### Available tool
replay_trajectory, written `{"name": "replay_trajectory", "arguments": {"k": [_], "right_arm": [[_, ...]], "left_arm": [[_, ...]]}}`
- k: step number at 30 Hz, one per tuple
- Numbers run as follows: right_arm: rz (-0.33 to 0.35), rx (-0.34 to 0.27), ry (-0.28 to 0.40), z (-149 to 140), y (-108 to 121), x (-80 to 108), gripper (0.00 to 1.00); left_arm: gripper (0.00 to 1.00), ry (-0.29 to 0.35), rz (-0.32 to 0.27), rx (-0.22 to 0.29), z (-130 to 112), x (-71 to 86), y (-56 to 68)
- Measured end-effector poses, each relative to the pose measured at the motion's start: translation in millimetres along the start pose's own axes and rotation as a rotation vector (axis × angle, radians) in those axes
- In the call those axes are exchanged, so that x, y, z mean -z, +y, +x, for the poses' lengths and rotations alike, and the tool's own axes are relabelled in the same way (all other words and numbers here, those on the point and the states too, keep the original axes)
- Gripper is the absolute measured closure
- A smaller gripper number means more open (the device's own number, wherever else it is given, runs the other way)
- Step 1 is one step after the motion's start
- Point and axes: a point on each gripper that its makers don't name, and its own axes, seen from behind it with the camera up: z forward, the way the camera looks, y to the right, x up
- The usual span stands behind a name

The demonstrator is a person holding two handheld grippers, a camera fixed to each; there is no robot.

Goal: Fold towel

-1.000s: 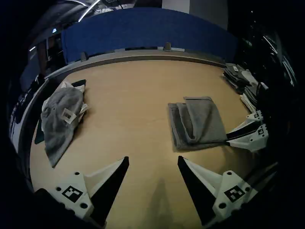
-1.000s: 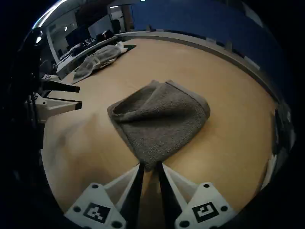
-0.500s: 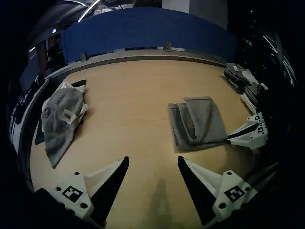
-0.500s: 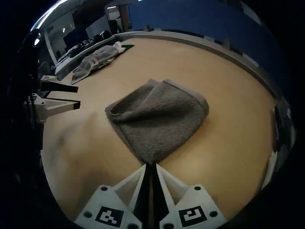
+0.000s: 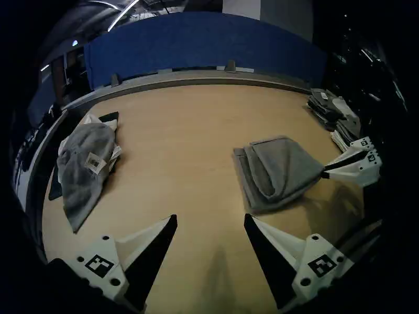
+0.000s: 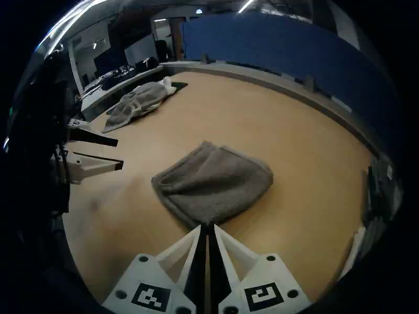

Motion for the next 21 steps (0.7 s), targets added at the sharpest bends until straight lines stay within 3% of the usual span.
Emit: {"name": "replay_trajectory", "arguments": {"k": [13,21], "right_arm": [[-0.021,0.101,0.146,81.0,4.1,64.6,0.98],[-0.032,0.112,0.185,102.5,6.0,84.8,0.98]], "left_arm": [[0.05,0.038,0.003,0.012,21.2,2.6,-1.7],[0.05,0.056,0.001,0.014,32.0,4.4,0.2]]}}
